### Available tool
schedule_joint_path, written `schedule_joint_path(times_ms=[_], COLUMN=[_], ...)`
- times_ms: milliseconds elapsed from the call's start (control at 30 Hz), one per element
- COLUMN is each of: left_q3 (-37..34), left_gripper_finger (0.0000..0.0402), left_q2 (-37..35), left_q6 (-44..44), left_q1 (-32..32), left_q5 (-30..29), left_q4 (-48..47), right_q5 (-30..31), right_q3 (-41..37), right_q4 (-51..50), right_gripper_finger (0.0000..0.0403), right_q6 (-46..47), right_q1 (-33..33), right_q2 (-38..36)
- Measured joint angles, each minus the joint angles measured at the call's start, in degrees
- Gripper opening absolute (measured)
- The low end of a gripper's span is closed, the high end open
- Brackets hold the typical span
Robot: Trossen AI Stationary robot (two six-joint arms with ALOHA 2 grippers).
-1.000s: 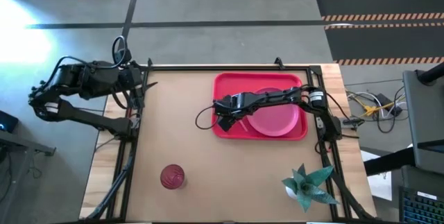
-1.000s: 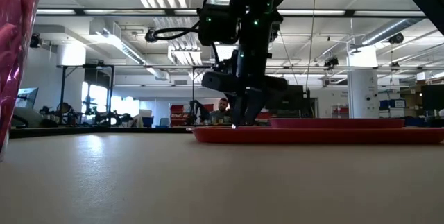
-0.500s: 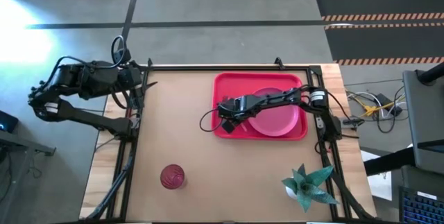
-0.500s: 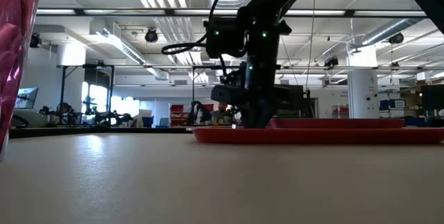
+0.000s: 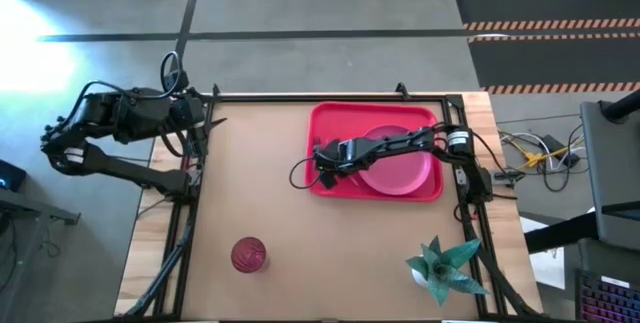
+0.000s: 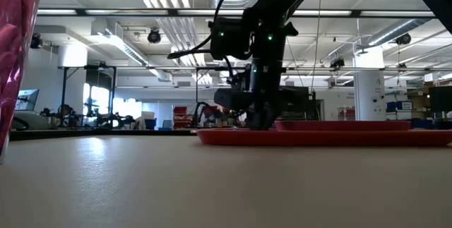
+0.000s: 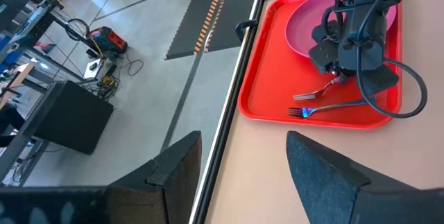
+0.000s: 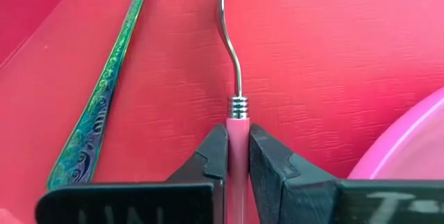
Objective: Pick and place plate/cup/fork/spoon on tray
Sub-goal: Put the pink fork on the red tray to the right of the pink plate
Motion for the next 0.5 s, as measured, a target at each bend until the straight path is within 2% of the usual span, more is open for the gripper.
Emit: schedule_joint_path(times_ms=[500], left_q3=[0.0], left_gripper_finger=[0.0193], left_q2=[-0.13], left_q6=[0.02], left_q1=[0.0], left_q5=[0.0], left_q4=[-0.04], right_q5=[6.5], right_q3=[-0.17], right_q4=[-0.89], right_gripper_finger=[0.0022], right_q6=[3.89], right_q1=[0.15], right_q2=[-2.51])
